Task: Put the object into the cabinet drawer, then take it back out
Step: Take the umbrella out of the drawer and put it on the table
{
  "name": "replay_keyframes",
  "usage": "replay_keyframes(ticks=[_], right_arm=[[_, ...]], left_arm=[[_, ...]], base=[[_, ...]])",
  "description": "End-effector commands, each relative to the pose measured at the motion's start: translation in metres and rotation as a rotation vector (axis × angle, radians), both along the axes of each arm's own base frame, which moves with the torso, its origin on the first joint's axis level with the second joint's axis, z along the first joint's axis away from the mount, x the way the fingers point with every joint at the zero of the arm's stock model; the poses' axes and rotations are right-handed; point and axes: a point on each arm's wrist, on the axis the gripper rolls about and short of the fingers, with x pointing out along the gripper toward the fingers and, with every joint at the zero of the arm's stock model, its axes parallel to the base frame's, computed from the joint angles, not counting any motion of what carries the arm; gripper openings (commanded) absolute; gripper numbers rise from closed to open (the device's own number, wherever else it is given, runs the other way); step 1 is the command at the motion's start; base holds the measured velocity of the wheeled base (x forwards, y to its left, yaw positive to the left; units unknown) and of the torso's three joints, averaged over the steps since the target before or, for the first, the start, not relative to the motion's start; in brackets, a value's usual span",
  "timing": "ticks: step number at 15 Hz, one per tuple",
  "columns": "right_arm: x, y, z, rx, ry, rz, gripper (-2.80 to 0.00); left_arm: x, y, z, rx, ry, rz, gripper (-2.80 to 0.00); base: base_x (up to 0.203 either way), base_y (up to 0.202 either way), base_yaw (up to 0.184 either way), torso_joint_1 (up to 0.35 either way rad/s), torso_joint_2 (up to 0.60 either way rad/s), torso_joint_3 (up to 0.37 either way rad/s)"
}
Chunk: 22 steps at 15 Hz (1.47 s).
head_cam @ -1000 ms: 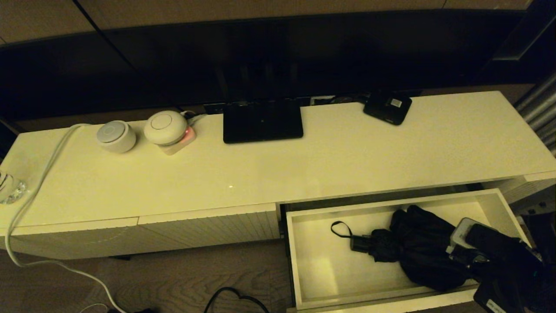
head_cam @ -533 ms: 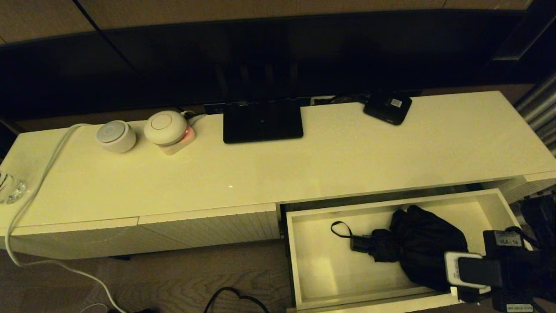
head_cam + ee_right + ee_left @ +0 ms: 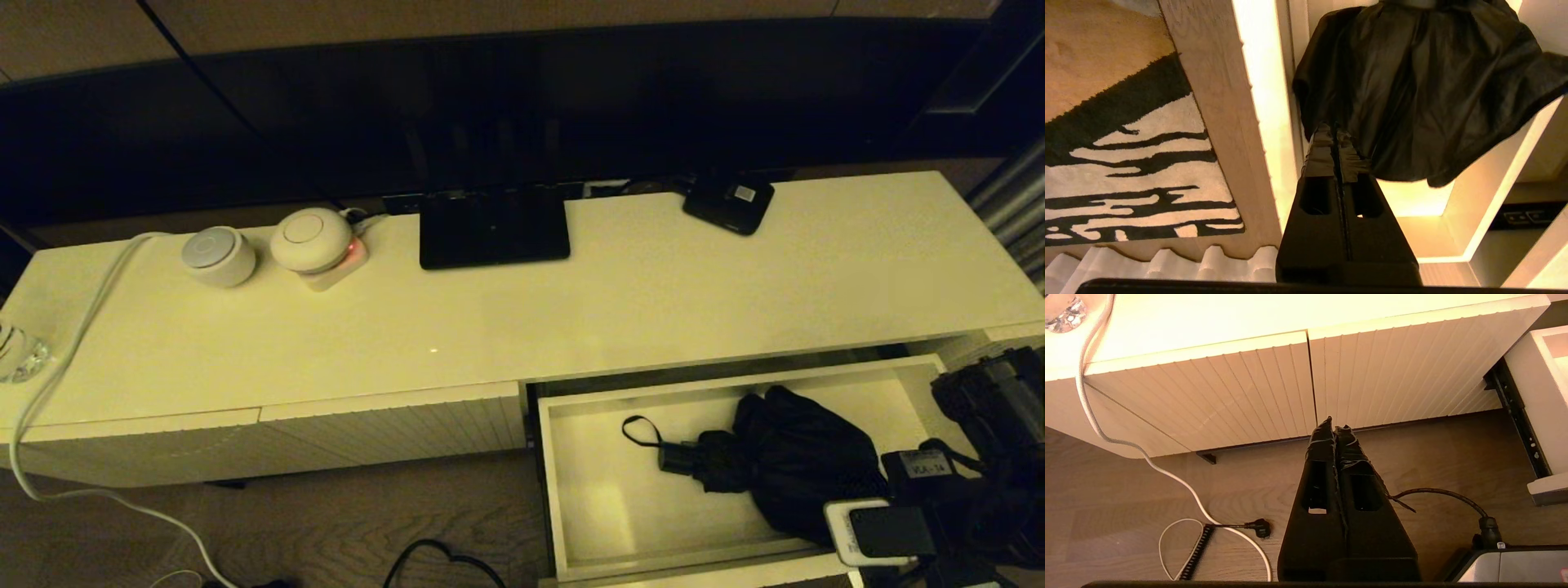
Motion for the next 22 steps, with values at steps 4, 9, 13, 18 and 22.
replay_keyframes(ticks=[4, 9, 13, 18, 22], right_arm=[[0.021, 0.006, -0.004, -0.017, 0.007, 0.051, -2.80], [0.035, -0.004, -0.003, -0.040, 0.003, 0.027, 0.00], [0.049, -0.016, -0.002, -0.071, 0.002, 0.015, 0.00], [0.069, -0.020, 0.000, -0.067, -0.007, -0.005, 0.00], [0.074, -0.019, -0.011, -0.067, 0.030, -0.007, 0.00]], left_arm=[[0.000, 0.000, -0.001, 0.000, 0.003, 0.000, -2.80], [0.000, 0.000, -0.001, 0.000, 0.003, 0.000, -2.80], [0.000, 0.000, -0.001, 0.000, 0.003, 0.000, -2.80], [0.000, 0.000, -0.001, 0.000, 0.003, 0.000, -2.80], [0.000, 0.000, -0.001, 0.000, 0.003, 0.000, -2.80]], base=[[0.000, 0.000, 0.000, 0.000, 0.00, 0.000], [0.000, 0.000, 0.000, 0.000, 0.00, 0.000], [0.000, 0.000, 0.000, 0.000, 0.00, 0.000], [0.000, 0.000, 0.000, 0.000, 0.00, 0.000], [0.000, 0.000, 0.000, 0.000, 0.00, 0.000]])
